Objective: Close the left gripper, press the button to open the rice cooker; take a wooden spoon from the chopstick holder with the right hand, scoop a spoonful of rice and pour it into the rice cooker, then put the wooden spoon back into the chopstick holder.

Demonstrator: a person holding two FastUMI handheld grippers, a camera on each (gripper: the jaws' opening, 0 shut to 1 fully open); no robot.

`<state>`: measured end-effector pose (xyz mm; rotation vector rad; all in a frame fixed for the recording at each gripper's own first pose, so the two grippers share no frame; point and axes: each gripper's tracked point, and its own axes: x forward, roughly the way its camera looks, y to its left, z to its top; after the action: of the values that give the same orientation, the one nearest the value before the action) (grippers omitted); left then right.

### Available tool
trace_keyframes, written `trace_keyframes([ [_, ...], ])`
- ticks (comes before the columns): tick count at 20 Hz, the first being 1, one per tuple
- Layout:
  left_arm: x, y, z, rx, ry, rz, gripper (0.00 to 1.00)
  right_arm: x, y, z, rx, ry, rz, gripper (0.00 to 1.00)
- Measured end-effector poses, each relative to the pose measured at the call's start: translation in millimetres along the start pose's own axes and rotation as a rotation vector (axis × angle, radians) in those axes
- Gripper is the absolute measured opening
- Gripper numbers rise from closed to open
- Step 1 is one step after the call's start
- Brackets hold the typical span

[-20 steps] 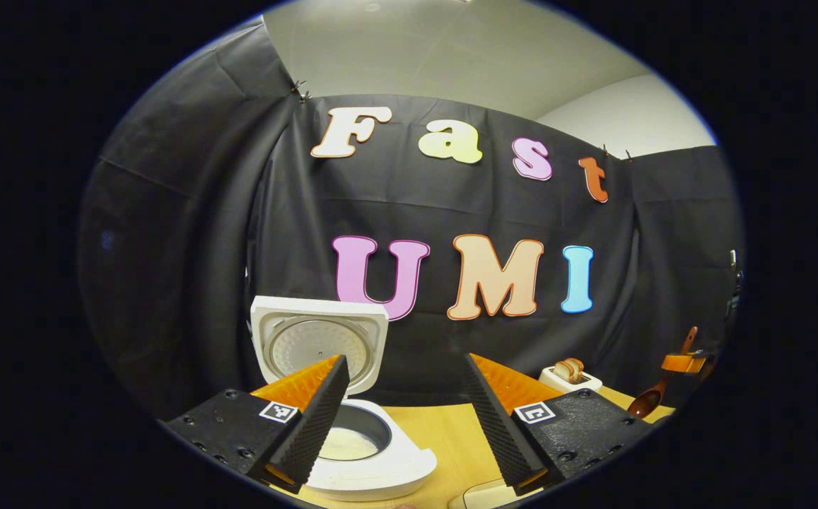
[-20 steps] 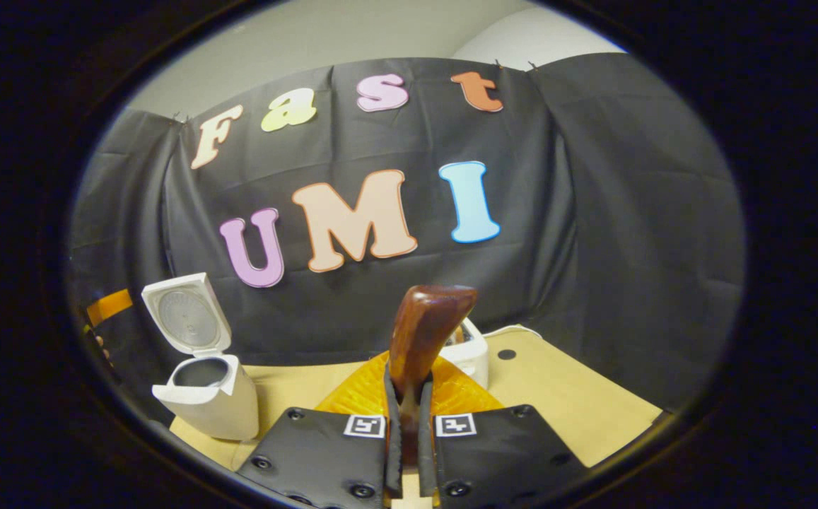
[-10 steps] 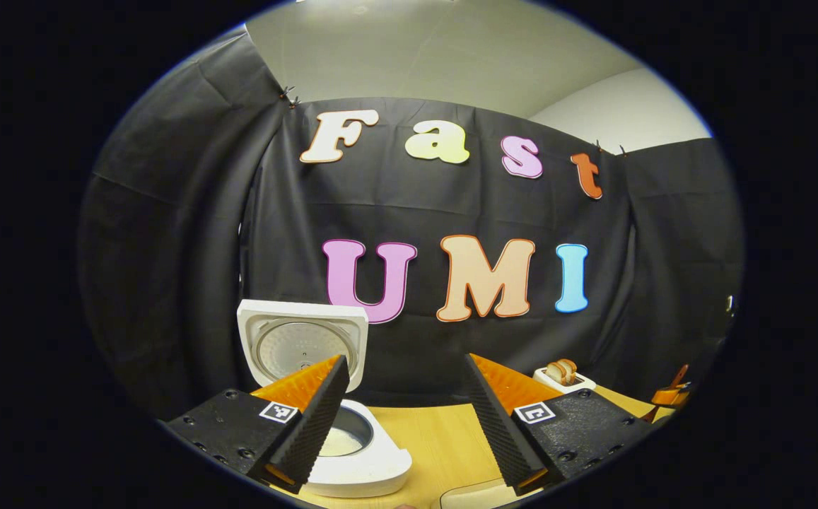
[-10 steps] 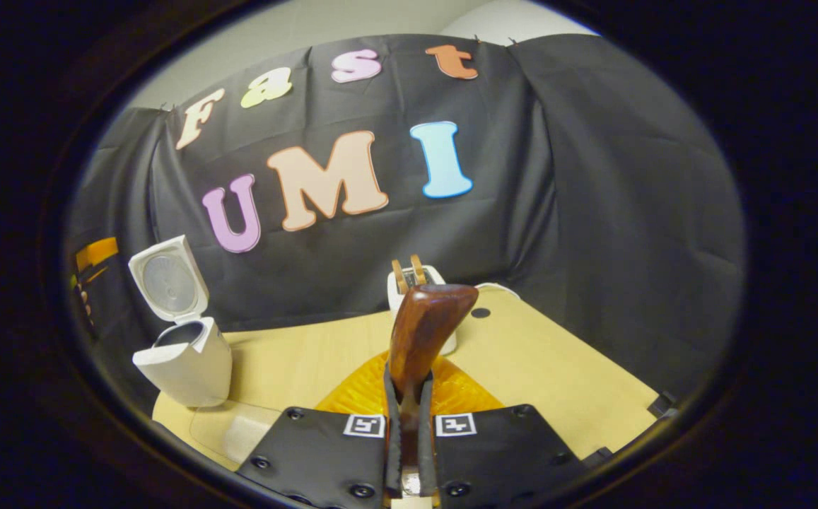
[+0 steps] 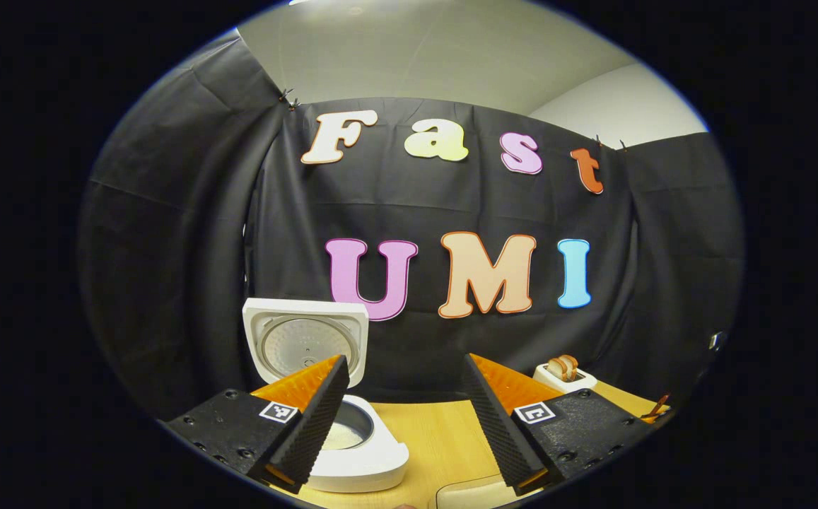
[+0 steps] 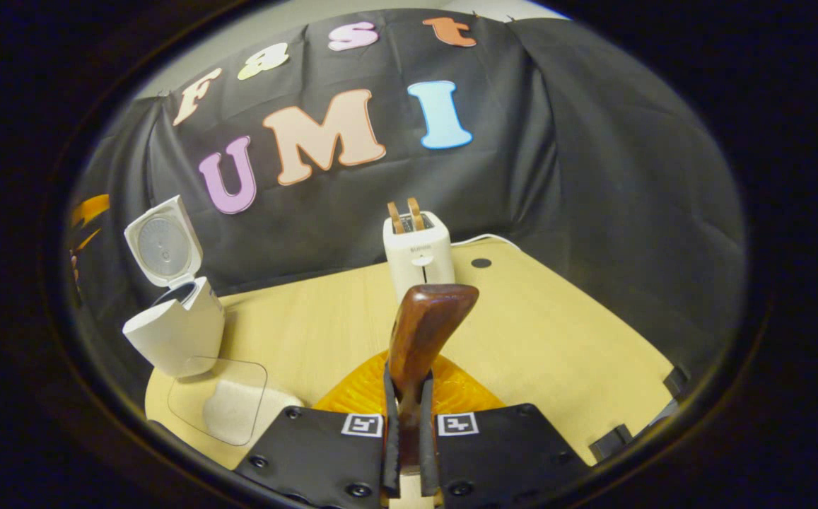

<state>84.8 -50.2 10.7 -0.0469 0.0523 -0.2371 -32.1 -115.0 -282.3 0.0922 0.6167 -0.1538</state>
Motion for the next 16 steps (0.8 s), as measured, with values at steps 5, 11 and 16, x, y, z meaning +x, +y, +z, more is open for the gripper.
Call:
trace_keyframes([
  [5, -1.9, 2.9, 1.9, 0.008, -0.007, 0.01, 0.95, 5.9, -10.7, -32.6, 0.011, 0.064, -0.023, 0.14],
  [11, -0.2, 6.6, 3.1, 0.01, -0.013, 0.012, 0.92, -1.3, -19.0, -16.8, 0.036, 0.044, -0.032, 0.5],
  [16, 11.8, 24.0, 2.6, 0.012, -0.001, 0.042, 0.95, -22.4, -30.9, 1.1, -0.007, -0.009, -0.078, 1.0],
])
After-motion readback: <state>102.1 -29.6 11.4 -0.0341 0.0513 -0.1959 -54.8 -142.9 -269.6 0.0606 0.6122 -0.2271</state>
